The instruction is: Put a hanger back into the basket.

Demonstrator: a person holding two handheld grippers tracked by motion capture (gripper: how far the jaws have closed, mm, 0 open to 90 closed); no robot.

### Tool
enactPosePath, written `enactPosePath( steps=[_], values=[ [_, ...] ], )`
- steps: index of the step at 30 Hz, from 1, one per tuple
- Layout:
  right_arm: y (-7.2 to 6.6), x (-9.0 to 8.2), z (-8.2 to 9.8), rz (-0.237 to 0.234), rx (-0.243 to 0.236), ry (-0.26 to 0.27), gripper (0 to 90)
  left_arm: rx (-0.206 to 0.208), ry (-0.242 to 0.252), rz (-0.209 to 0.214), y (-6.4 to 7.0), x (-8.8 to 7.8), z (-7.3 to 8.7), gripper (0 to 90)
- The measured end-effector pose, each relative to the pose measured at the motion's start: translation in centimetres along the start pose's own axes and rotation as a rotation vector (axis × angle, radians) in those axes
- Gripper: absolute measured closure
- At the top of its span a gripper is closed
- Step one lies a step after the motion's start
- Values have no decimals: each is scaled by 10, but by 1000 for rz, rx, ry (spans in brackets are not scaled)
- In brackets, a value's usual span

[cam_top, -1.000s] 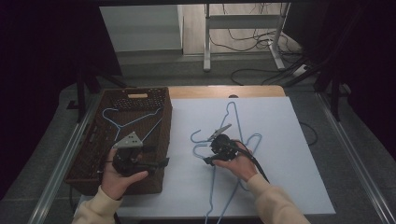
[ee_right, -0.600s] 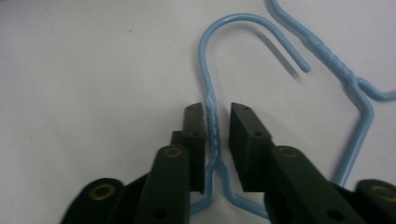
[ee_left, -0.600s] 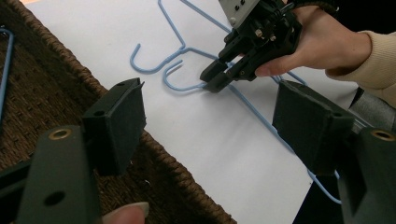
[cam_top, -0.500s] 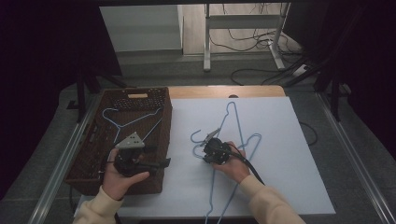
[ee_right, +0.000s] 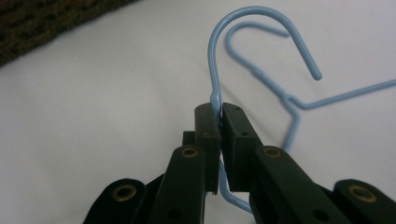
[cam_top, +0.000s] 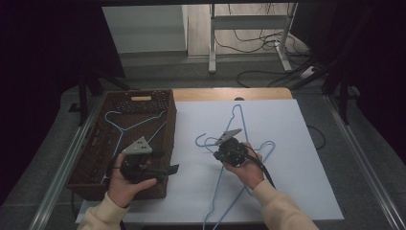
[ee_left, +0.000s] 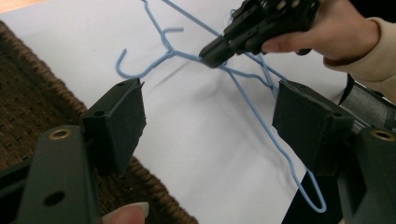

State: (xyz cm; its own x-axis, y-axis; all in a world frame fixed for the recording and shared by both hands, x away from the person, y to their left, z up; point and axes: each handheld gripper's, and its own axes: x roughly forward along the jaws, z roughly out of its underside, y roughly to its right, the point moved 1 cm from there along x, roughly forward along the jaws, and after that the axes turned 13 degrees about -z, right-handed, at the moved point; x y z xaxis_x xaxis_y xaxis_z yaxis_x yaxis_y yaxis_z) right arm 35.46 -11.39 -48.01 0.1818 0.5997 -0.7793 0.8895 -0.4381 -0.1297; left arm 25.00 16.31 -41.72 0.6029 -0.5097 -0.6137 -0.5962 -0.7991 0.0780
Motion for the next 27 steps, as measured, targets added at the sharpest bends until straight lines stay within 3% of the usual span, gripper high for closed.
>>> enactPosePath(
  steps=[5,11,27],
  values=[
    [0,-21,3,9,13,69,859,4,-8,15,6,4,-3,253],
    [2,-36,6,18,18,113,859,14,-43,45,14,14,-7,251],
    [0,-49,8,19,14,152,858,48,-131,102,43,58,-23,269]
  ],
)
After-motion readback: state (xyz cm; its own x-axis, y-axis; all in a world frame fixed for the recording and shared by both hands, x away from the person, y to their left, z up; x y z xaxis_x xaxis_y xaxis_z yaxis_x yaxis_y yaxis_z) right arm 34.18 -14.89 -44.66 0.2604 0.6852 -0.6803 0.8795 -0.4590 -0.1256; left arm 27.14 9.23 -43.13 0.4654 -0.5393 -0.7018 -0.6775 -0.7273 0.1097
